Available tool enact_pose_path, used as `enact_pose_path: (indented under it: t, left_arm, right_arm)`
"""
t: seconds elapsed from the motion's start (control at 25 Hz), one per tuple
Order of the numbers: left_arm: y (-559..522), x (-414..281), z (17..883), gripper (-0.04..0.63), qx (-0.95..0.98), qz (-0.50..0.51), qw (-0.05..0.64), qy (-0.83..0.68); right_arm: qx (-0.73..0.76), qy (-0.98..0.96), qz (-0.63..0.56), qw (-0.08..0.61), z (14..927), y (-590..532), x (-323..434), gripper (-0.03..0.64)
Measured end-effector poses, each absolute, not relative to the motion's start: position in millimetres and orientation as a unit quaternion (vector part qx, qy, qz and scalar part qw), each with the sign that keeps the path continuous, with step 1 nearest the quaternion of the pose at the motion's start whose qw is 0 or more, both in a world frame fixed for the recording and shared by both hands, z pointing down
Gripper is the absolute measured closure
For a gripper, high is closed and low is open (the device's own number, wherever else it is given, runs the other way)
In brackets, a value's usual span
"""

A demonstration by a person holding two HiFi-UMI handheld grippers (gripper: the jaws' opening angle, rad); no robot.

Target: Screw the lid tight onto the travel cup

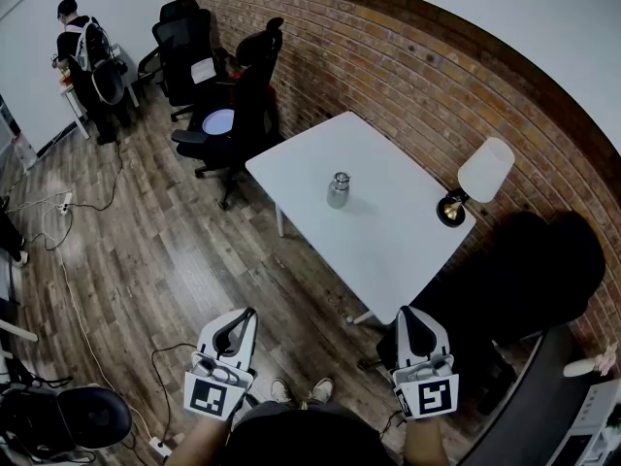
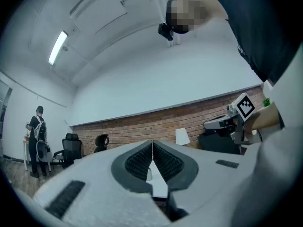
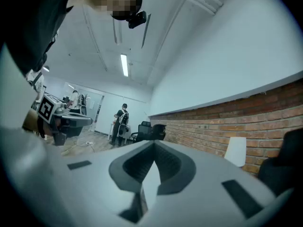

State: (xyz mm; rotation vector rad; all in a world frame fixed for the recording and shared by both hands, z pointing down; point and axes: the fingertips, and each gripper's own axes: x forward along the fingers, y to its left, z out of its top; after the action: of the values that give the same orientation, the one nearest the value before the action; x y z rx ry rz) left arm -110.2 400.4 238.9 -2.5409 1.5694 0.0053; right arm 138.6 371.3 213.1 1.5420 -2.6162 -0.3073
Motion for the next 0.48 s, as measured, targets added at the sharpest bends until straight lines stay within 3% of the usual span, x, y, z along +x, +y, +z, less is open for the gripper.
enact_pose_path:
  t: [0.48]
  left_arm:
    - [392,-75,233,0.568,-0.844,-0.003,0.088,0.529]
  right_arm:
    - [0.464,-0.881,-0.08,0.038,223,364,163,0.604]
